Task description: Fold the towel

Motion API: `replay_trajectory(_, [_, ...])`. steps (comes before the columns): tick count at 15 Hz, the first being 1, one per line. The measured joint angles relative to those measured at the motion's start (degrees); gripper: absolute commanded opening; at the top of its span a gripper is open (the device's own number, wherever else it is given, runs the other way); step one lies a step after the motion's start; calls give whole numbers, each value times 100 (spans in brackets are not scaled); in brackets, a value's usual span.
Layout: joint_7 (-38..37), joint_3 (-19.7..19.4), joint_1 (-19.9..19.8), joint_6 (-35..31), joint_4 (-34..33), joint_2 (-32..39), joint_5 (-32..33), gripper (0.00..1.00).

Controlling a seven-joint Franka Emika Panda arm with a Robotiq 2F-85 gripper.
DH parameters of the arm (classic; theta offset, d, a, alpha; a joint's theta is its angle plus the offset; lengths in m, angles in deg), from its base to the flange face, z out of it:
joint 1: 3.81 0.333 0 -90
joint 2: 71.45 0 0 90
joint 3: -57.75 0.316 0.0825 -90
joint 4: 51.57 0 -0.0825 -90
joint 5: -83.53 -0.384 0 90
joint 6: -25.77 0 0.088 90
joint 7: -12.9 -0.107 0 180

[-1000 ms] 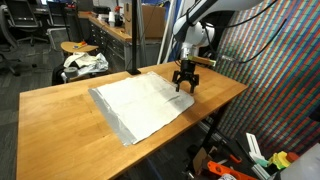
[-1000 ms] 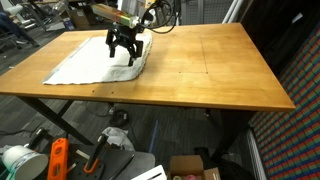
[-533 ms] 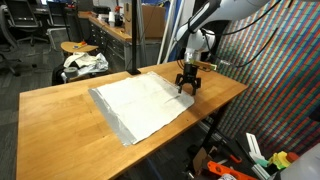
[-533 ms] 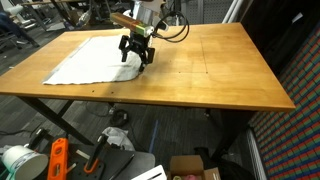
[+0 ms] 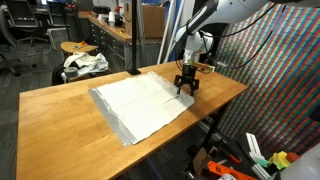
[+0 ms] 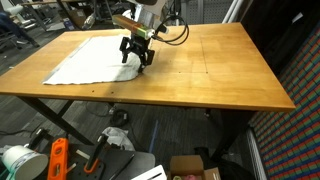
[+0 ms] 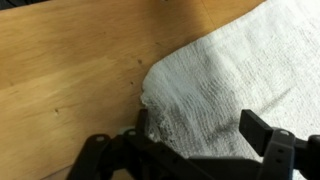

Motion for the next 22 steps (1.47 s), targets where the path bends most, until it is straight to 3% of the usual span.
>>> replay_trajectory(9, [301,68,6,374,-147,87,0,1])
replay_trajectory(15, [404,150,120,598,-283,76,21,1])
replay_trajectory(22, [109,164,607,626,-304,-273,264,1])
